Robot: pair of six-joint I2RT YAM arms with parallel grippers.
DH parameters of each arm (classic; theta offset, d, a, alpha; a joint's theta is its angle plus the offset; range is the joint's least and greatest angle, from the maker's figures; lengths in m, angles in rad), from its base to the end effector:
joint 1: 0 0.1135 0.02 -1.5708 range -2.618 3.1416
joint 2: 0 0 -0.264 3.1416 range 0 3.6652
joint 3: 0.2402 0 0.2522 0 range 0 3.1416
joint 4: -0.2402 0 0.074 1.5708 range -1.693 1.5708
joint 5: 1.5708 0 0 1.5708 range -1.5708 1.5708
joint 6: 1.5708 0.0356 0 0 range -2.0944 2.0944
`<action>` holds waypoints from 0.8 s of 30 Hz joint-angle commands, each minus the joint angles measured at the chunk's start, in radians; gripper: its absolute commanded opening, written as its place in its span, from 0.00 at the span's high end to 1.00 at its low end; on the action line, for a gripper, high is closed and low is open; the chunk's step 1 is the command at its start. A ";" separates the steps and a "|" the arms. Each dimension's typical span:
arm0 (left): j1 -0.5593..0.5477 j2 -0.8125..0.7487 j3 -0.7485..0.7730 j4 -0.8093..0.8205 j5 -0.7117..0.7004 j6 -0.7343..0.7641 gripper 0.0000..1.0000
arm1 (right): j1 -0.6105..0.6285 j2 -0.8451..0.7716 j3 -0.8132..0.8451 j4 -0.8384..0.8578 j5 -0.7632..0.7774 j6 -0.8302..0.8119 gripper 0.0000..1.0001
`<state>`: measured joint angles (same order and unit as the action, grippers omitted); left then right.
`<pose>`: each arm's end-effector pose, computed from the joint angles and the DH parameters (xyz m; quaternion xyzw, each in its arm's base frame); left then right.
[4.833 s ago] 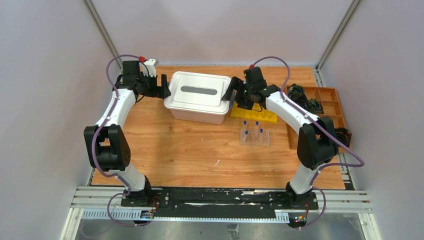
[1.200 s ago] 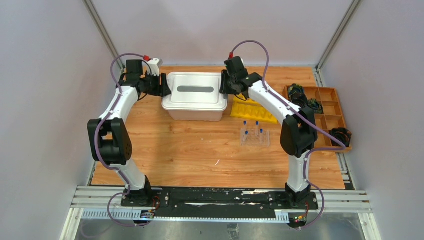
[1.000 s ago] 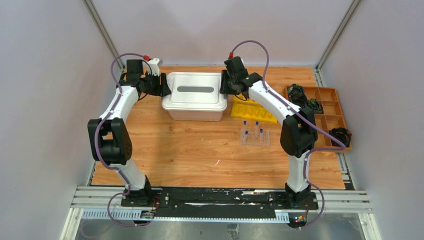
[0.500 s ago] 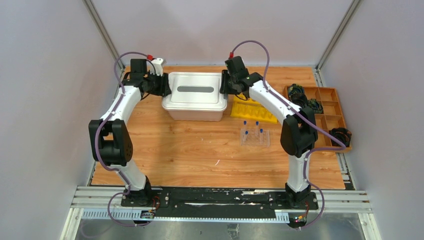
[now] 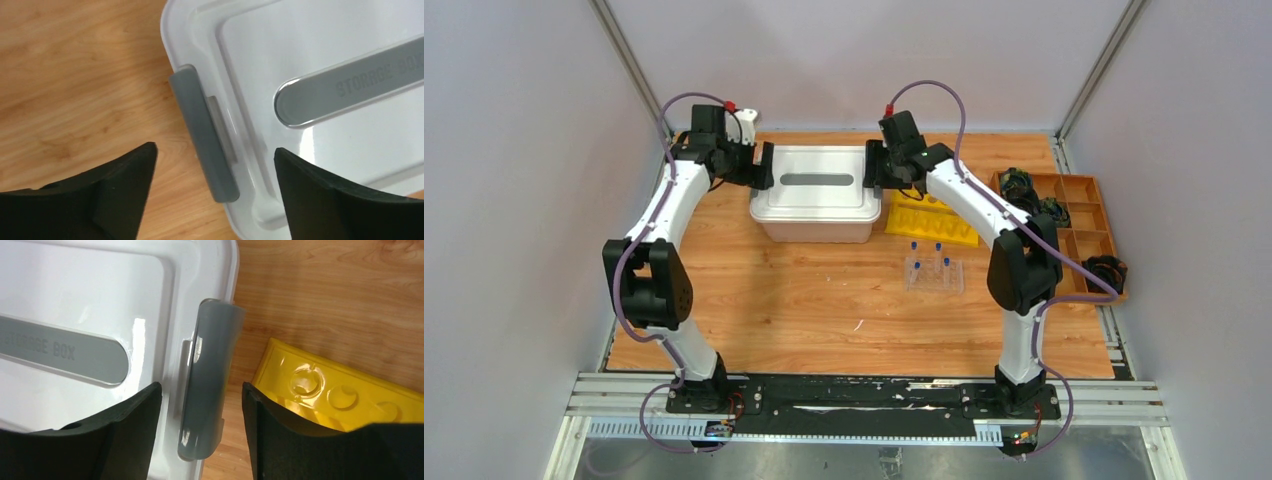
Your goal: Organize the chemistry lab equipment
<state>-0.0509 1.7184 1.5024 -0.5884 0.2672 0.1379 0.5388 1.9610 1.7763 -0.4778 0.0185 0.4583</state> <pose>0.3851 -0.0290 0.3027 0.1362 0.9104 -0.1073 0.3756 0.3940 0.2348 0.3042 -0.0321 0.8980 0.2025 0.3893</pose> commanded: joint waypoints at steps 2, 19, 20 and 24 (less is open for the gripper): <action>-0.013 -0.075 0.175 -0.150 0.054 0.023 0.00 | -0.028 -0.085 0.050 -0.076 -0.036 -0.042 0.22; 0.164 -0.564 -0.475 -0.039 0.062 0.183 0.00 | -0.144 -0.860 -0.624 -0.018 0.349 -0.144 0.01; 0.164 -0.595 -0.529 0.016 0.045 0.179 0.00 | -0.156 -0.905 -0.692 -0.012 0.383 -0.143 0.00; 0.164 -0.686 -0.690 0.211 -0.005 0.112 0.00 | -0.185 -1.030 -0.877 0.068 0.575 -0.144 0.00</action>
<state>0.1093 1.1336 0.8970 -0.6273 0.2996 0.2821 0.3859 0.9897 1.0477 -0.4957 0.3431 0.3344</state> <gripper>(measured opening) 0.997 0.999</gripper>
